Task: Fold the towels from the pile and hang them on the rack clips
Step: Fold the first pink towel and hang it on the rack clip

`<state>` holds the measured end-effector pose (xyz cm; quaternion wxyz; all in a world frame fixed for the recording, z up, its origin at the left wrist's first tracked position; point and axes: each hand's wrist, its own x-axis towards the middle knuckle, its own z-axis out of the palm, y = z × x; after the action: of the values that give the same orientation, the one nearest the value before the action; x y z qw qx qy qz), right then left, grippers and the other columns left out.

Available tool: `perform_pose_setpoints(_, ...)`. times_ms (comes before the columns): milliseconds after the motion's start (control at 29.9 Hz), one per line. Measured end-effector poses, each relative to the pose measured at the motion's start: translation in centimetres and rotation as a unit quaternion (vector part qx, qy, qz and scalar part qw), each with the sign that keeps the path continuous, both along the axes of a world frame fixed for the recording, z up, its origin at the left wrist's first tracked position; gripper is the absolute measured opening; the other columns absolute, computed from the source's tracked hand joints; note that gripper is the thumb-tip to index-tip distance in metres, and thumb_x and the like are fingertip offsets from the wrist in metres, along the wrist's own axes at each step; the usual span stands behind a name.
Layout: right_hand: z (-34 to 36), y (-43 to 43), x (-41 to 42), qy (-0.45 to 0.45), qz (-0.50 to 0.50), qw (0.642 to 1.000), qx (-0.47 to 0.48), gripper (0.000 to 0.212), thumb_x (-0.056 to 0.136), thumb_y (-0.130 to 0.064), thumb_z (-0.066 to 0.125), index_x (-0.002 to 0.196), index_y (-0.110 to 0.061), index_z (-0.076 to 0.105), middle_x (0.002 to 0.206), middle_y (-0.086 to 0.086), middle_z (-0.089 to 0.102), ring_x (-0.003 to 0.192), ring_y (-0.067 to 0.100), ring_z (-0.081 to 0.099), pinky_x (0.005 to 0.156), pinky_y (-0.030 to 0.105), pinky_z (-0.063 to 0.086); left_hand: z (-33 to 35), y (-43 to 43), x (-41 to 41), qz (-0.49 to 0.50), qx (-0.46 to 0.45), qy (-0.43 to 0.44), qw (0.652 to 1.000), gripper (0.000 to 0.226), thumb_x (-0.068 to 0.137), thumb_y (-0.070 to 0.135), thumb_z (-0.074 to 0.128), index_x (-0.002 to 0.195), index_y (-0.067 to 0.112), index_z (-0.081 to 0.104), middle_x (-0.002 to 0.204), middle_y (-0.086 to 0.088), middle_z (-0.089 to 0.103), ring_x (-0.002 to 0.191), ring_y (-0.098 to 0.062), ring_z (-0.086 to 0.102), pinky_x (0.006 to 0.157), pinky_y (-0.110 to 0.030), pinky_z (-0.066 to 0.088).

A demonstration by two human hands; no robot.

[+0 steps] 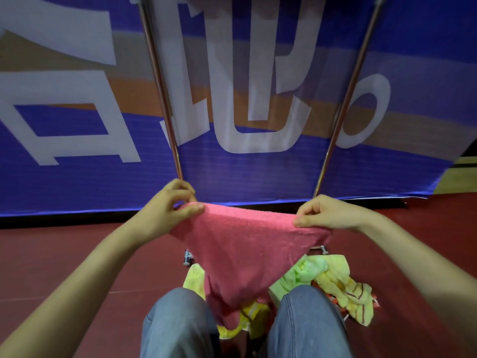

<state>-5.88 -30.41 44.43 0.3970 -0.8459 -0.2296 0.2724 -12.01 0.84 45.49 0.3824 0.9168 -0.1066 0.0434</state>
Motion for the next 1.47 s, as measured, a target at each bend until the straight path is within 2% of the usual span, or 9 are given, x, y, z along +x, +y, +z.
perform_pose_setpoints(167, -0.4, -1.3, -0.4, -0.003, 0.017, 0.998, -0.052, 0.028, 0.083, -0.02, 0.061, 0.057, -0.016, 0.056, 0.05, -0.01, 0.041, 0.043, 0.001, 0.035, 0.046, 0.012, 0.028, 0.9, 0.3, 0.0, 0.015, -0.014, 0.001, 1.0, 0.023, 0.086, 0.024, 0.057, 0.065, 0.016, 0.056, 0.061, 0.009, 0.056, 0.06, -0.002, 0.05, 0.059, -0.013, 0.039)
perform_pose_setpoints(301, -0.1, -2.4, 0.0, -0.049, -0.108, 0.991, 0.054, 0.021, 0.084, -0.014, 0.059, 0.065, -0.008, 0.063, 0.058, -0.002, 0.048, 0.049, -0.002, 0.043, 0.053, 0.014, 0.034, 1.0, 0.3, 0.2, 0.006, -0.022, 0.023, 0.999, 0.023, 0.084, 0.022, 0.06, 0.065, 0.009, 0.06, 0.053, 0.009, 0.052, 0.052, -0.001, 0.045, 0.05, -0.01, 0.035)
perform_pose_setpoints(502, 1.2, -3.3, 0.6, -0.037, -0.21, 0.97, 0.112, 0.017, 0.085, -0.018, 0.058, 0.074, -0.011, 0.069, 0.061, -0.009, 0.064, 0.055, -0.006, 0.055, 0.059, 0.007, 0.043, 0.6, 2.0, -0.3, -0.061, 0.009, 0.179, 0.982, 0.053, 0.054, 0.073, 0.061, 0.055, 0.02, 0.059, 0.047, 0.011, 0.049, 0.048, 0.001, 0.042, 0.049, -0.012, 0.036)
perform_pose_setpoints(603, 1.4, -4.2, 0.8, -0.054, -0.252, 0.96, 0.105, 0.017, 0.084, -0.021, 0.059, 0.076, -0.009, 0.069, 0.071, -0.003, 0.064, 0.056, -0.007, 0.057, 0.066, 0.011, 0.043, 0.3, 3.4, -0.6, -0.039, -0.019, 0.201, 0.979, 0.039, 0.061, 0.061, 0.064, 0.056, 0.022, 0.065, 0.05, 0.013, 0.056, 0.052, 0.003, 0.048, 0.053, -0.012, 0.041)
perform_pose_setpoints(770, 0.8, -4.6, 0.6, -0.06, -0.291, 0.949, 0.104, 0.013, 0.082, -0.02, 0.062, 0.075, -0.013, 0.069, 0.076, 0.002, 0.064, 0.068, 0.006, 0.056, 0.055, 0.003, 0.042, -0.8, 4.3, -0.9, 0.053, -0.137, 0.186, 0.972, 0.017, 0.081, 0.009, 0.061, 0.066, 0.011, 0.07, 0.059, 0.003, 0.066, 0.059, -0.002, 0.06, 0.057, -0.01, 0.048)
perform_pose_setpoints(971, 0.3, -3.4, 0.5, -0.039, -0.289, 0.946, 0.139, 0.006, 0.082, -0.013, 0.063, 0.086, -0.016, 0.066, 0.079, 0.005, 0.066, 0.071, 0.009, 0.059, 0.069, 0.017, 0.045, -0.7, 1.9, -0.7, 0.103, -0.232, 0.137, 0.958, 0.013, 0.08, 0.012, 0.061, 0.072, 0.013, 0.072, 0.058, 0.004, 0.069, 0.056, -0.001, 0.063, 0.053, -0.011, 0.051)
perform_pose_setpoints(1105, 0.0, -0.3, -0.4, 0.008, -0.269, 0.942, 0.2, 0.015, 0.084, -0.007, 0.06, 0.09, -0.021, 0.061, 0.057, -0.004, 0.066, 0.05, 0.001, 0.059, 0.052, 0.011, 0.046, -0.4, -2.0, -0.2, 0.108, -0.26, 0.116, 0.953, 0.009, 0.083, 0.005, 0.058, 0.083, 0.003, 0.067, 0.048, 0.007, 0.066, 0.048, 0.001, 0.061, 0.047, -0.007, 0.046)
perform_pose_setpoints(1273, -0.7, 4.0, -1.3, 0.038, -0.245, 0.938, 0.243, 0.016, 0.083, -0.005, 0.06, 0.073, -0.016, 0.064, 0.068, -0.008, 0.064, 0.058, -0.004, 0.058, 0.058, 0.007, 0.045, -1.2, -6.2, 0.3, 0.09, -0.26, 0.105, 0.956, 0.01, 0.083, 0.006, 0.06, 0.086, 0.002, 0.068, 0.045, 0.01, 0.064, 0.048, 0.002, 0.058, 0.052, -0.01, 0.051)
perform_pose_setpoints(1474, -0.8, 6.6, -2.4, 0.18, -0.199, 0.923, 0.276, 0.027, 0.092, -0.023, 0.047, 0.08, -0.008, 0.065, 0.061, 0.002, 0.068, 0.058, 0.011, 0.066, 0.062, 0.02, 0.057, -2.1, -8.6, 0.0, 0.062, -0.254, 0.082, 0.962, 0.015, 0.085, 0.005, 0.056, 0.092, -0.001, 0.067, 0.044, 0.016, 0.062, 0.049, 0.006, 0.055, 0.053, -0.009, 0.048)
